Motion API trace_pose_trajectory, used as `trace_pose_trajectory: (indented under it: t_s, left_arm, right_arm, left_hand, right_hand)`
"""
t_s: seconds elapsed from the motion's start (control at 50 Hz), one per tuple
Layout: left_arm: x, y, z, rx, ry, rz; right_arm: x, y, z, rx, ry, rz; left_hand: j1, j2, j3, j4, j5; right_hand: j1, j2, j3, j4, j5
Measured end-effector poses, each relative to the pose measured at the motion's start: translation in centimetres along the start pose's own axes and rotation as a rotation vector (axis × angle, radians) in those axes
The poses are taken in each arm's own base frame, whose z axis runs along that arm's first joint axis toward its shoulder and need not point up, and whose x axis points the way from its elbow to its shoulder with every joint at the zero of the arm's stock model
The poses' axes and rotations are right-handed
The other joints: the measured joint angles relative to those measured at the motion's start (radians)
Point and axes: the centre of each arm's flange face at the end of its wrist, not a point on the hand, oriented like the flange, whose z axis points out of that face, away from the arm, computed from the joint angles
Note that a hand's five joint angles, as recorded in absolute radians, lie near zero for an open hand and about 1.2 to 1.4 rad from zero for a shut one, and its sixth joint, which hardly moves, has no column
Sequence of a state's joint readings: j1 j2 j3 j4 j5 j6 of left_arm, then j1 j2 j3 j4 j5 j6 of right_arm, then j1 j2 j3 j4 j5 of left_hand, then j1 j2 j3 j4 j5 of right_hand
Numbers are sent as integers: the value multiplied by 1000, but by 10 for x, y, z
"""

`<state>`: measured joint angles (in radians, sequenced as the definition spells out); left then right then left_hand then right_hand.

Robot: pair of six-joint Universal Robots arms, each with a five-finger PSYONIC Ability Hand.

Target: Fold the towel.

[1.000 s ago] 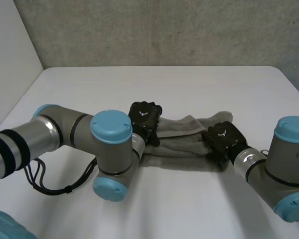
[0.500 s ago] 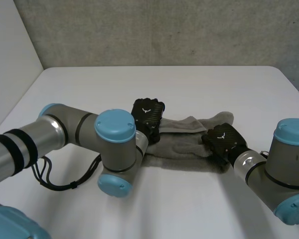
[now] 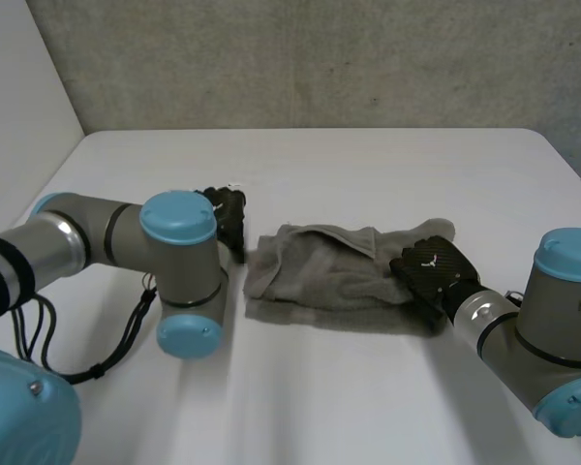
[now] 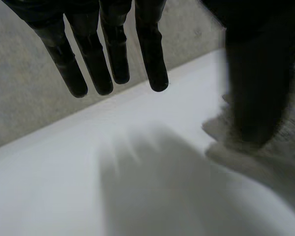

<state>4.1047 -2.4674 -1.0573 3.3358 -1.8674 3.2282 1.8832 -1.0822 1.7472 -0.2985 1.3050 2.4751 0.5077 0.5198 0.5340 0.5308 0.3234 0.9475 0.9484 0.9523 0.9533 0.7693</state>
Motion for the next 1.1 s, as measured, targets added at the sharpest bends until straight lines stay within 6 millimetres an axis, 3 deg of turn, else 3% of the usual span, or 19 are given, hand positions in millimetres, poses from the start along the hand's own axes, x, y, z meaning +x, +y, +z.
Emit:
trace_pose_trajectory:
  t_s: [0.12, 0.22, 0.34, 0.46, 0.56, 0.64, 0.9, 1.1]
  left_arm:
    - [3, 2, -21, -37, 32, 12]
    - [9, -4, -33, -28, 71, 13]
    - [15, -28, -41, 36, 123, -4]
    - [21, -57, -39, 144, 175, -27]
    - [33, -66, -31, 204, 250, -33]
    - [47, -60, -21, 217, 325, -28]
    - [77, -4, 20, 172, 412, -7]
    - [70, -13, 41, 229, 309, -23]
  right_arm:
    - [3, -3, -1, 1, 16, -1]
    - [9, -8, -4, 11, 37, 3]
    - [21, -24, -15, 50, 78, -1]
    - [40, -42, -30, 99, 136, 24]
    - [51, -48, -38, 116, 158, 94]
    - [53, -48, -40, 115, 156, 157]
    - [45, -40, -39, 77, 113, 211]
    - [40, -34, -34, 59, 89, 210]
  left_hand:
    - [0, 0, 0, 0, -4]
    - [0, 0, 0, 0, -4]
    - [0, 0, 0, 0, -4]
    - [0, 0, 0, 0, -1]
    - [0, 0, 0, 0, 2]
    - [0, 0, 0, 0, 2]
    - [0, 0, 0, 0, 2]
    - [1, 0, 0, 0, 8]
  right_hand:
    - [-655, -643, -671, -675, -705]
    - [-696, -673, -704, -704, -714]
    - [-700, -684, -708, -704, -714]
    - [-706, -693, -711, -704, -714]
    - [-710, -693, -711, -704, -714]
    - [-710, -693, -711, -704, -714]
    - [-710, -693, -711, -704, -714]
    - [-710, -693, -711, -704, -714]
